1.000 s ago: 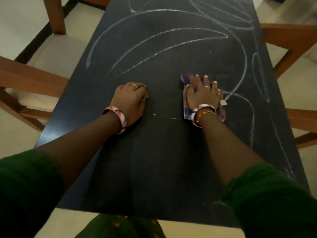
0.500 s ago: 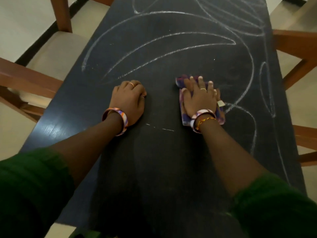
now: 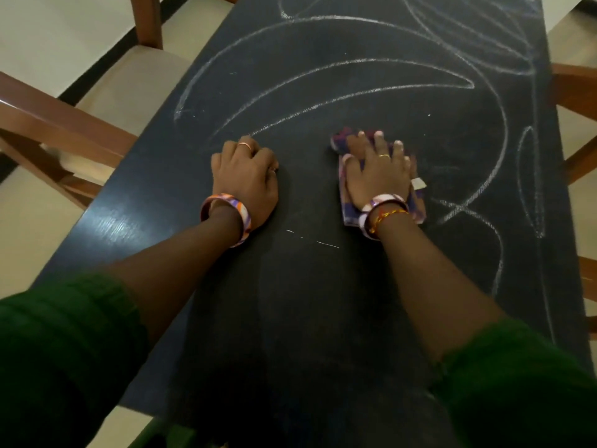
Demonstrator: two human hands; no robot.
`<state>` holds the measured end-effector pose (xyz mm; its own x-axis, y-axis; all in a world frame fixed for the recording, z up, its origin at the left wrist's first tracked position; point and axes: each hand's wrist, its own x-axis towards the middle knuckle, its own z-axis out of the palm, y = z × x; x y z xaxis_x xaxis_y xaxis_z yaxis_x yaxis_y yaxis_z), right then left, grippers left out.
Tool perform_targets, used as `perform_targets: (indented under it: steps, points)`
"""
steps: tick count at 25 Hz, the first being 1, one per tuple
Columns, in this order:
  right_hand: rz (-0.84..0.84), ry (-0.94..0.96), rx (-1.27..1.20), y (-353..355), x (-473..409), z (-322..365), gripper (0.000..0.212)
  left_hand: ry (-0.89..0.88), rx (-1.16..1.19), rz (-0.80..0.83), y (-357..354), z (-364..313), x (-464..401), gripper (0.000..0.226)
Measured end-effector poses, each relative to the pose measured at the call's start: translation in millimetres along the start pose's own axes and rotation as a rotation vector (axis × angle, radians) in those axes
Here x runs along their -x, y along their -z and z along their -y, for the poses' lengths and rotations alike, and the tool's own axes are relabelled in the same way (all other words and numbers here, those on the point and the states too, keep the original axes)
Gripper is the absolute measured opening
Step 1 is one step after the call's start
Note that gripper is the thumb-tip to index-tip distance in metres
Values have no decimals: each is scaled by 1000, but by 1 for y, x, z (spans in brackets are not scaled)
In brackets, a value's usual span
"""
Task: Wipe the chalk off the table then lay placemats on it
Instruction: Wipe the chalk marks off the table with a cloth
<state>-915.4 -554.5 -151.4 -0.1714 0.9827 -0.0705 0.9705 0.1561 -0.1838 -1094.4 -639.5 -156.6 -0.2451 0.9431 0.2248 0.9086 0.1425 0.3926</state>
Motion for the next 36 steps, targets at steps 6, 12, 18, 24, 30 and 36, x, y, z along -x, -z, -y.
perform_targets:
  steps: [6,12,18,24,30,36]
  points:
    - [23,509,37,-6,107,-24,57,52,138,34,-1,3,-4,18]
    - [-12,53,37,2,15,-18,54,52,156,39,0,1,-3,19]
    - [66,464,14,-11,174,3,57,82,300,48,2,8,-3,16]
    - [-19,-45,15,-10,64,16,54,-36,332,28,26,36,22,14]
    - [59,486,39,-24,170,46,59,-19,183,-11,40,82,46,19]
    - [-16,-127,48,-6,48,34,55,63,291,-2,42,89,43,18]
